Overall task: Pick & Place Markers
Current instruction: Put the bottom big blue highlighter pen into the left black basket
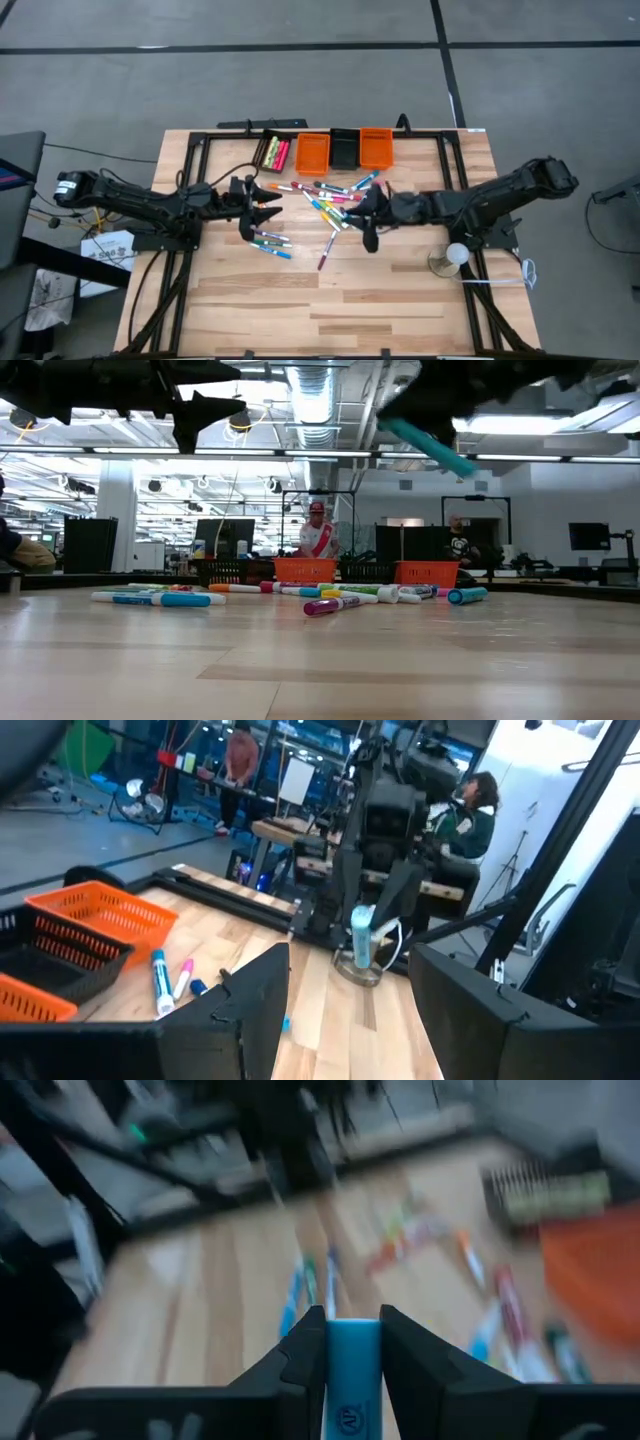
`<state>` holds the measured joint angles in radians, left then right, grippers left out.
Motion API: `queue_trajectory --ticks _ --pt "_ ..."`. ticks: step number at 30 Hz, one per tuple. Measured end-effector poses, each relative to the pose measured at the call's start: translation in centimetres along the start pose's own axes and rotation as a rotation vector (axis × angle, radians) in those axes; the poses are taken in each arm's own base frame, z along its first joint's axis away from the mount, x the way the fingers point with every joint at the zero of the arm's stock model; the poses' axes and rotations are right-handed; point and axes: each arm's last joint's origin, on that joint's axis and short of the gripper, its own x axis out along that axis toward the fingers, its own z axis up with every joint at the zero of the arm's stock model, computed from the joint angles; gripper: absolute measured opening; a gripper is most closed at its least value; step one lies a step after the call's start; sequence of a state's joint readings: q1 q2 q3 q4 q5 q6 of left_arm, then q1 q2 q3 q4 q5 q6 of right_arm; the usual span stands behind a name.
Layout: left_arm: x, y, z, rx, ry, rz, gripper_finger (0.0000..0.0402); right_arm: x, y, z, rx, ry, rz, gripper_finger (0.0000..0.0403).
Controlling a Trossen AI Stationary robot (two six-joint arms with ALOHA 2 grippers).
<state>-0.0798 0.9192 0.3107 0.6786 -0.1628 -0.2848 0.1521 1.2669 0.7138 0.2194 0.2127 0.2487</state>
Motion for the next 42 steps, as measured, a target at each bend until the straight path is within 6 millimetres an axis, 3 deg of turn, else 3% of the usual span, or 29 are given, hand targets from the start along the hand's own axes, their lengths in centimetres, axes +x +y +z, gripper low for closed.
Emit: queue_trajectory --ticks 6,12,22,28,38,42 --pt "0.1 0.5 0.5 0.002 -0.029 -0.015 0.0204 1.3 -1.9 2.7 -0.041 -0.255 0.103 0.0068" --pt "1.1 0.6 -0.3 0.049 -0.037 -0.017 0.0204 4.4 -3.3 3.8 -0.055 -0.329 0.218 0.0068" --pt "2.6 0.7 -1.7 0.068 -0.027 -0.082 0.0204 9.1 -1.6 6.6 -0.139 -0.412 0.382 0.0068" --pt "2.9 0.6 -2.1 0.071 -0.013 -0.145 0.0204 10.5 -1.2 7.2 -0.165 -0.426 0.379 0.0068" --pt "3.1 0.5 -2.4 0.097 -0.006 -0.168 0.0204 13.5 -1.6 6.3 -0.168 -0.395 0.359 0.0068" --pt "3.1 0.5 -2.4 0.099 -0.002 -0.189 0.0204 13.8 -2.1 6.6 -0.166 -0.405 0.345 0.0068"
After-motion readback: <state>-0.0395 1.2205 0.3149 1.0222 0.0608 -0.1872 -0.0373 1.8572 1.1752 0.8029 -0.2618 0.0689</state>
